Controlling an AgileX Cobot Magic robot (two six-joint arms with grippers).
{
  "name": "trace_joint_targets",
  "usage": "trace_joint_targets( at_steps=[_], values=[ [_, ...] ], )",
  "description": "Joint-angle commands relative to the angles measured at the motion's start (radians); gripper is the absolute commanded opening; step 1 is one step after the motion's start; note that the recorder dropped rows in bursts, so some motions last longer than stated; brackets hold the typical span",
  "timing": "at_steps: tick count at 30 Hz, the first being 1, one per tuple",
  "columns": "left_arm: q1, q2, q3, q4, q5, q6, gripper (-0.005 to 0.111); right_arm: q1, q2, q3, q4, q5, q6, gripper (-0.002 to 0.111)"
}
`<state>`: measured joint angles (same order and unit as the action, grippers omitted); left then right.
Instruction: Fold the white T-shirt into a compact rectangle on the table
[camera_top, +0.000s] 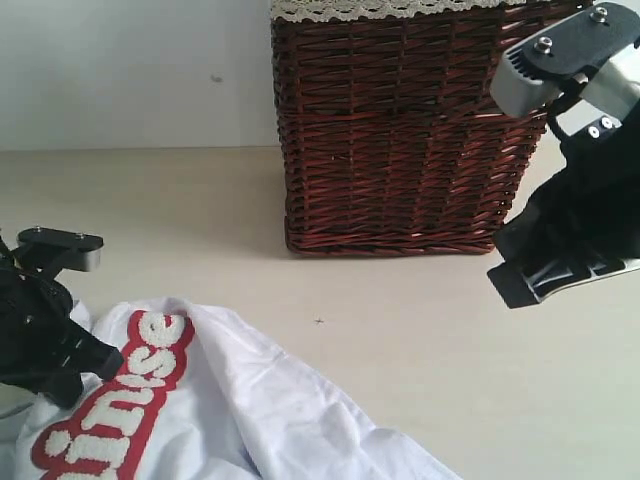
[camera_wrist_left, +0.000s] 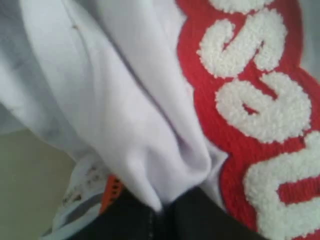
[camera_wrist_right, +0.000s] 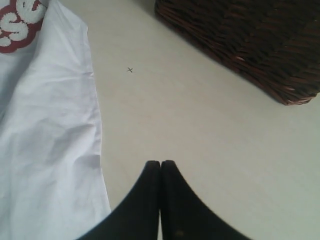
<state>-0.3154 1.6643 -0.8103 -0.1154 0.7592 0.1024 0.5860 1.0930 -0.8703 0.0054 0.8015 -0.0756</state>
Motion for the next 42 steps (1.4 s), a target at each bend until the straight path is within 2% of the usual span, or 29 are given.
trace_joint_targets(
  at_steps=[1, 5, 8, 10, 12, 13, 16, 18, 22, 24, 25, 27, 31, 38, 42],
  values=[
    [0.003, -0.001, -0.032, 0.052, 0.111, 0.018, 0.0, -0.004, -0.001, -0.005, 0.0, 0.0, -0.009, 0.0],
    [0.007, 0.005, -0.032, 0.163, 0.252, -0.053, 0.0, -0.004, -0.001, -0.005, 0.0, 0.0, -0.009, 0.0],
    [0.007, 0.025, -0.034, 0.171, 0.346, -0.053, 0.0, -0.004, 0.006, -0.003, 0.009, 0.011, -0.016, 0.0],
    [0.007, 0.027, -0.056, 0.179, 0.314, -0.068, 0.0, -0.004, 0.029, 0.013, 0.08, 0.032, -0.086, 0.0],
    [0.007, 0.023, -0.067, 0.179, 0.266, -0.079, 0.004, -0.004, 0.084, 0.053, 0.24, 0.067, -0.228, 0.0],
    [0.007, 0.023, -0.067, 0.189, 0.242, -0.079, 0.013, -0.004, 0.138, 0.077, 0.3, 0.079, -0.305, 0.0],
    [0.007, 0.023, -0.095, 0.189, 0.211, -0.084, 0.043, -0.004, 0.287, 0.075, 0.298, 0.082, -0.32, 0.0],
    [0.007, 0.012, -0.138, 0.188, 0.2, -0.102, 0.052, -0.004, 0.373, 0.075, 0.284, 0.095, -0.32, 0.0],
    [0.007, -0.091, -0.169, 0.178, 0.104, -0.102, 0.05, -0.004, 0.476, 0.075, 0.17, 0.08, -0.204, 0.0],
    [0.007, -0.148, -0.169, 0.155, 0.049, -0.102, 0.042, -0.004, 0.525, 0.075, 0.161, 0.081, -0.189, 0.0],
    [0.007, -0.191, -0.169, 0.14, 0.019, -0.102, 0.034, 0.008, 0.562, 0.075, 0.159, 0.082, -0.187, 0.0],
    [0.007, -0.253, -0.169, 0.115, -0.009, -0.102, 0.024, 0.06, 0.606, 0.075, 0.153, 0.083, -0.187, 0.0],
    [0.007, -0.293, -0.169, 0.047, -0.01, -0.077, 0.012, 0.118, 0.692, 0.075, -0.005, 0.068, -0.046, 0.0],
    [-0.006, -0.293, -0.155, -0.096, 0.001, 0.054, 0.011, 0.124, 0.802, 0.075, -0.07, 0.064, 0.009, 0.0],
    [-0.006, -0.293, -0.153, -0.136, 0.021, 0.084, 0.011, 0.124, 0.828, 0.039, -0.304, 0.092, 0.199, 0.0]
  ],
)
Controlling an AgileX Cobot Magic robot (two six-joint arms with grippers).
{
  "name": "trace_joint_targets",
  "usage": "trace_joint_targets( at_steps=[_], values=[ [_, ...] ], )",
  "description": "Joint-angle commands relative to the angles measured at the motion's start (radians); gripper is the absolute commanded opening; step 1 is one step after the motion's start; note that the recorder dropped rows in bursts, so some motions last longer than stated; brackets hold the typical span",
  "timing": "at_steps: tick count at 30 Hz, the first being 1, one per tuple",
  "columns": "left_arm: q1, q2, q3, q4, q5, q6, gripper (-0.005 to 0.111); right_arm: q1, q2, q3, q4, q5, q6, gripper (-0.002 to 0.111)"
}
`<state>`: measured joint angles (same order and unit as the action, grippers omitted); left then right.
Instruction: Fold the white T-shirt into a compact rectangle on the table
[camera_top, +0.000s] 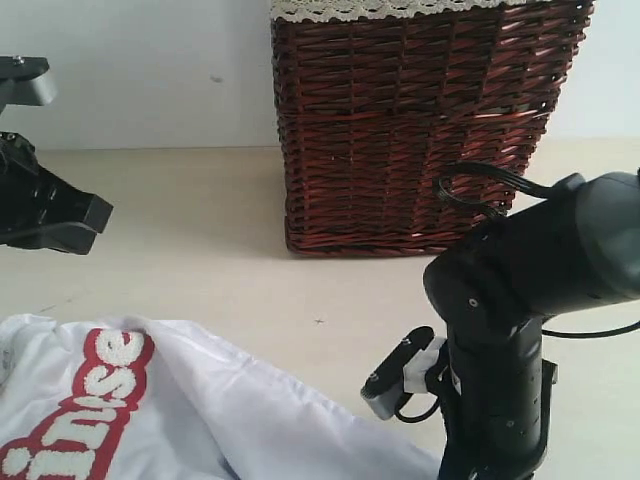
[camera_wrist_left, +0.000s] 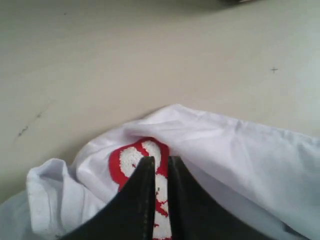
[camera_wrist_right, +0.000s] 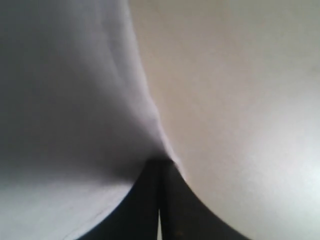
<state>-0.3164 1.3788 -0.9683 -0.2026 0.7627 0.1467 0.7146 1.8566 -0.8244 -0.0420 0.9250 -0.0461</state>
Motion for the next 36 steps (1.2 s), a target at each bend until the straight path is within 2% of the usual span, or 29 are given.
trace_joint_targets(
  at_steps=[1, 7, 11, 14, 18, 23, 26, 30, 33, 36],
  values=[
    [-0.005, -0.007, 0.005, -0.054, 0.022, 0.04, 0.011, -0.005, 0.065, -0.018, -0.355, -0.02, 0.245, 0.0],
    [-0.067, -0.007, 0.018, -0.102, 0.059, 0.108, 0.011, -0.007, 0.065, -0.044, -0.755, -0.045, 0.583, 0.0],
    [-0.119, -0.007, 0.046, -0.098, 0.065, 0.115, 0.011, -0.04, 0.065, -0.049, -0.859, -0.154, 0.685, 0.0],
    [-0.147, -0.007, 0.058, -0.093, 0.086, 0.121, 0.011, -0.099, 0.065, -0.075, -0.849, -0.189, 0.7, 0.0],
    [-0.156, -0.007, 0.064, -0.093, 0.087, 0.137, 0.011, -0.134, 0.042, -0.127, -0.756, -0.146, 0.648, 0.0],
    [-0.156, -0.007, 0.064, -0.093, 0.076, 0.137, 0.011, -0.134, -0.086, -0.149, -0.498, -0.162, 0.375, 0.0],
    [-0.157, -0.01, 0.063, -0.096, 0.08, 0.137, 0.011, -0.134, -0.149, -0.147, -0.353, -0.109, 0.218, 0.0],
    [-0.157, -0.03, 0.063, -0.096, 0.08, 0.137, 0.01, -0.134, -0.201, -0.072, -0.194, -0.051, 0.046, 0.0],
    [-0.157, -0.061, 0.063, -0.096, 0.077, 0.141, 0.001, -0.134, -0.205, 0.011, -0.116, -0.069, -0.011, 0.0],
    [-0.157, -0.095, 0.063, -0.096, 0.077, 0.152, 0.0, -0.134, -0.187, 0.035, 0.01, -0.081, -0.129, 0.0]
  ],
)
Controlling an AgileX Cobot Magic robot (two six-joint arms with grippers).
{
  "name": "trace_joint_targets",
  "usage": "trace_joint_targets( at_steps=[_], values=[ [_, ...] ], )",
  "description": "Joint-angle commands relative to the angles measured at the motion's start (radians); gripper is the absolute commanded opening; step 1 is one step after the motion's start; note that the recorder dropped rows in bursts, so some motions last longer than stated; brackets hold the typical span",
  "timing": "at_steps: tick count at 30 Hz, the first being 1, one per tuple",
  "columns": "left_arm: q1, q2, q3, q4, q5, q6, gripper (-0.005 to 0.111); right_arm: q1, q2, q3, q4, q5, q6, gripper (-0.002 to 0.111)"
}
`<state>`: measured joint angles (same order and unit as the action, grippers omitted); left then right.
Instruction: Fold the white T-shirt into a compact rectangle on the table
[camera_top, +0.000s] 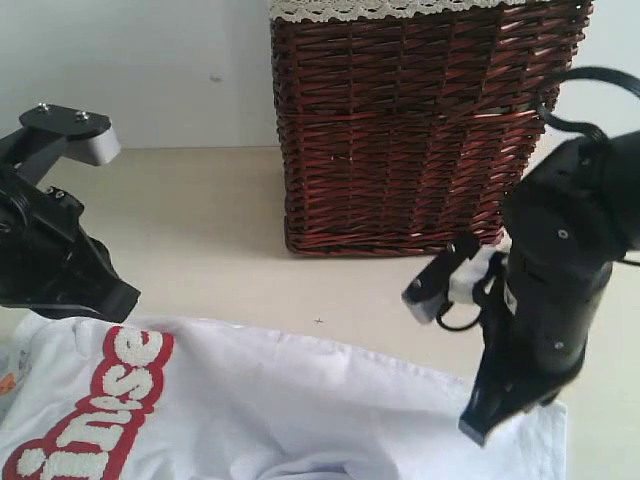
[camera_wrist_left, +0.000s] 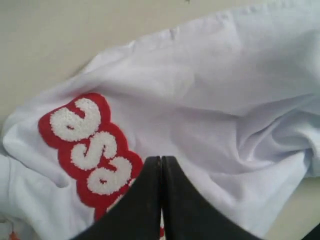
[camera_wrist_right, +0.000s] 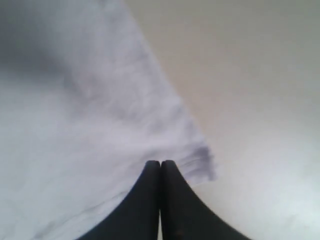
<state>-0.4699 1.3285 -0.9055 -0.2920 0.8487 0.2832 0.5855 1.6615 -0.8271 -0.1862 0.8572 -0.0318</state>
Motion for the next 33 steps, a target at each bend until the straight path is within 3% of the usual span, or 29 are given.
trace_joint_targets(
  at_steps=[1, 6, 17, 24, 33],
  values=[
    [-0.003, -0.054, 0.0, -0.007, -0.009, 0.016, 0.0, -0.005, 0.013, 0.04, 0.197, -0.014, -0.188, 0.0],
    [-0.003, -0.077, 0.006, -0.008, -0.017, 0.016, 0.0, -0.005, 0.053, 0.042, 0.198, -0.034, -0.223, 0.0],
    [-0.05, -0.077, 0.027, -0.023, -0.013, 0.034, 0.0, -0.005, 0.268, -0.006, -0.384, -0.093, 0.333, 0.0],
    [-0.114, -0.074, 0.041, -0.027, -0.019, 0.061, 0.0, -0.044, 0.351, -0.071, -0.441, -0.252, 0.371, 0.0],
    [-0.121, -0.046, 0.041, -0.027, -0.026, 0.079, 0.0, -0.173, 0.362, -0.224, -0.455, -0.261, 0.373, 0.0]
  ],
)
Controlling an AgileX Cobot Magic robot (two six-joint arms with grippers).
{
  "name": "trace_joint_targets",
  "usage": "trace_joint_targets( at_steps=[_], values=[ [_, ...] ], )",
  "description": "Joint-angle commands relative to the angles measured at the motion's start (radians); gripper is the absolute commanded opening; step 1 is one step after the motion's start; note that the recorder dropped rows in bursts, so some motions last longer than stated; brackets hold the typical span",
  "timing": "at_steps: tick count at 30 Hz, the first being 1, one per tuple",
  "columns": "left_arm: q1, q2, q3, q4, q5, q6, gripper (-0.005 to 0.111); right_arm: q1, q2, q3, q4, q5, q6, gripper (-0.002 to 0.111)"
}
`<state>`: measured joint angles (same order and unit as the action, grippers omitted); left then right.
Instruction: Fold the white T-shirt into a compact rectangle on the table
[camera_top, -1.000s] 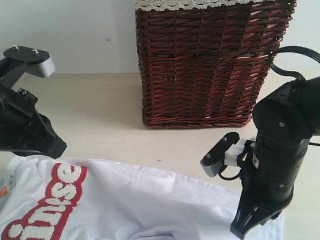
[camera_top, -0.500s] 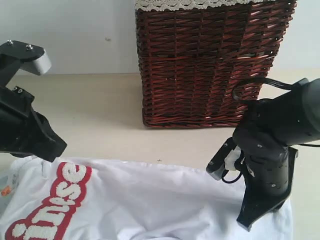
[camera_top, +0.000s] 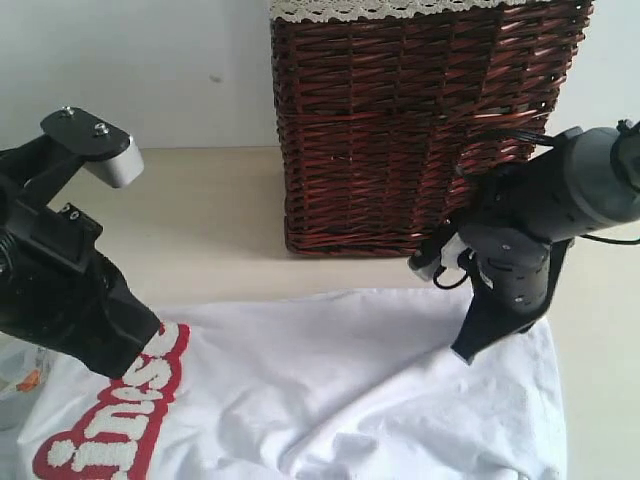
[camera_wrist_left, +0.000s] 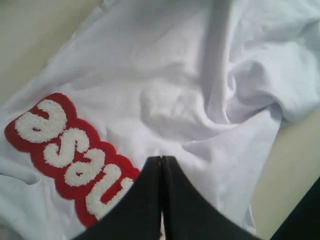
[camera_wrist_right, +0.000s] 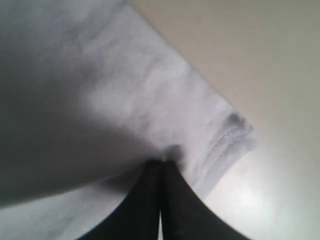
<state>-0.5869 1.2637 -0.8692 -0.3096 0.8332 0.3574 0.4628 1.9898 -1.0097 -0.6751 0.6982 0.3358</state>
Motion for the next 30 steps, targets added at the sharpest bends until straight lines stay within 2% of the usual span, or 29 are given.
trace_joint_targets(
  at_steps=[1, 4, 12, 15, 18, 20, 23, 30],
  values=[
    [-0.004, 0.027, 0.005, -0.008, -0.013, 0.004, 0.0, -0.058, 0.034, -0.057, 0.05, -0.102, 0.005, 0.0],
    [-0.004, 0.043, 0.005, -0.008, -0.017, 0.006, 0.0, -0.058, 0.027, -0.085, 0.11, -0.091, -0.042, 0.0],
    [-0.004, 0.052, 0.005, -0.008, -0.009, 0.006, 0.0, -0.043, -0.183, -0.092, 0.561, -0.084, -0.429, 0.0],
    [-0.004, 0.05, 0.005, -0.01, -0.01, 0.006, 0.0, -0.043, -0.296, -0.075, 0.715, -0.023, -0.569, 0.008],
    [-0.004, 0.046, 0.005, -0.015, -0.01, 0.006, 0.0, -0.017, -0.405, -0.04, 0.868, 0.128, -0.808, 0.022],
    [-0.004, 0.046, 0.005, -0.025, -0.005, 0.006, 0.0, 0.02, -0.458, -0.003, 0.896, 0.214, -0.874, 0.033],
    [-0.004, 0.044, 0.005, -0.044, -0.001, 0.01, 0.0, 0.09, -0.519, 0.089, 0.927, 0.223, -0.884, 0.045],
    [-0.004, 0.038, 0.005, -0.038, 0.011, 0.014, 0.0, 0.28, -0.506, 0.295, 0.93, 0.13, -0.91, 0.047]
  ],
)
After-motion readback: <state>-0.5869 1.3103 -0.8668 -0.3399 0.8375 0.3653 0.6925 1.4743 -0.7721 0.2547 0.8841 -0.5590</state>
